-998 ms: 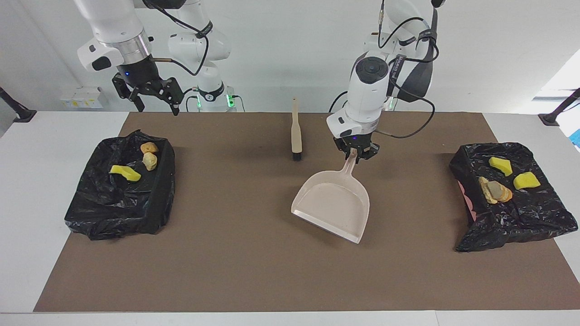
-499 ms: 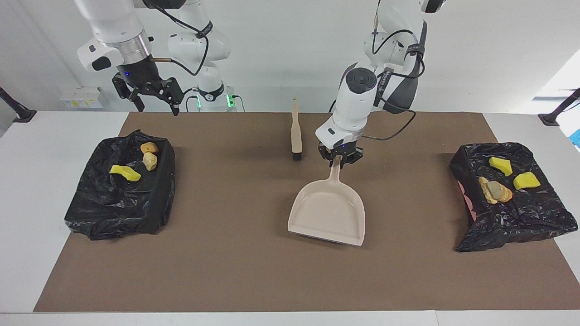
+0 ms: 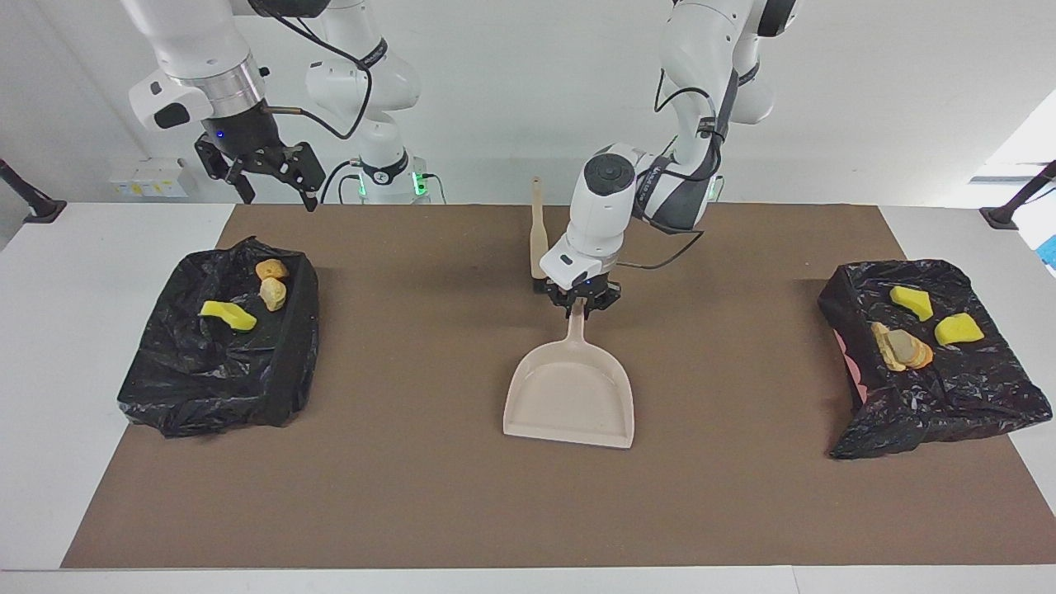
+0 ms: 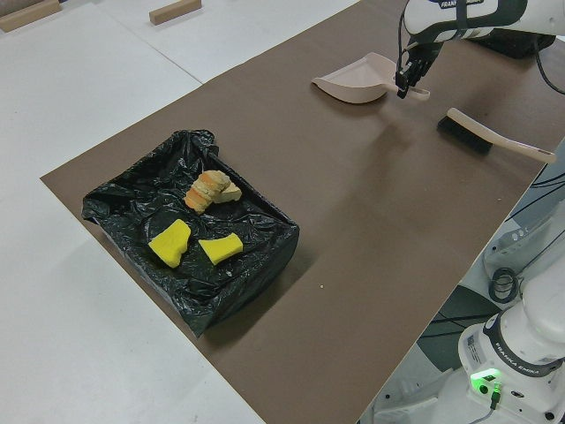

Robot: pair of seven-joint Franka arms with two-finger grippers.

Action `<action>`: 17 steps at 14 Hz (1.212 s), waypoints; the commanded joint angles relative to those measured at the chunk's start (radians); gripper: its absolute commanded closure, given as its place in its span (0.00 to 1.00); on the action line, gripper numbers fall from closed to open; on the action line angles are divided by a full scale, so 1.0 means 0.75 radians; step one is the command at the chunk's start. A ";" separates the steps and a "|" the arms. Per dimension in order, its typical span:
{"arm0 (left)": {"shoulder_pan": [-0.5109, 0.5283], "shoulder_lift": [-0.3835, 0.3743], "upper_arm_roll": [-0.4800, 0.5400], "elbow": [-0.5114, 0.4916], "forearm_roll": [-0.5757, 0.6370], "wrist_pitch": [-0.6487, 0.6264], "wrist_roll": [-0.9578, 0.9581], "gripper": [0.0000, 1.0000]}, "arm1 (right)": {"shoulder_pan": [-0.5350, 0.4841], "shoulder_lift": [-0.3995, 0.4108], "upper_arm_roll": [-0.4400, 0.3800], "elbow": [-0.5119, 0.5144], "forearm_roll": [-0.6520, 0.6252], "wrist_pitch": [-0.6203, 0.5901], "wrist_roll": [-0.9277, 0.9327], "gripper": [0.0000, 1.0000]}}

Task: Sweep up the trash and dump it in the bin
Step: 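Bring the empty dustpan back to table center with the left gripper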

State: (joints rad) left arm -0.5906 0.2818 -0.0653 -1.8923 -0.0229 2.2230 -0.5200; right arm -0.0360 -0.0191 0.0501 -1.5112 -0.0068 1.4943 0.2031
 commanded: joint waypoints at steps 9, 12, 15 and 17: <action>0.133 -0.061 0.040 0.032 -0.014 0.008 -0.057 0.00 | -0.003 -0.018 0.029 -0.016 -0.050 0.006 -0.030 0.00; 0.229 -0.073 0.042 0.093 0.000 -0.037 -0.035 0.00 | -0.005 -0.018 0.029 -0.016 -0.030 0.006 -0.027 0.00; 0.351 -0.091 0.044 0.144 -0.002 -0.145 0.220 0.00 | -0.003 -0.020 0.031 -0.016 -0.028 0.006 -0.027 0.00; 0.431 -0.122 0.044 0.179 0.000 -0.199 0.345 0.00 | -0.003 -0.022 0.029 -0.018 -0.028 0.006 -0.027 0.00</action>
State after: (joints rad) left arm -0.3182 0.2210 -0.0259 -1.7810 -0.0221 2.1313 -0.3465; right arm -0.0322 -0.0191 0.0685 -1.5111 -0.0285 1.4943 0.2030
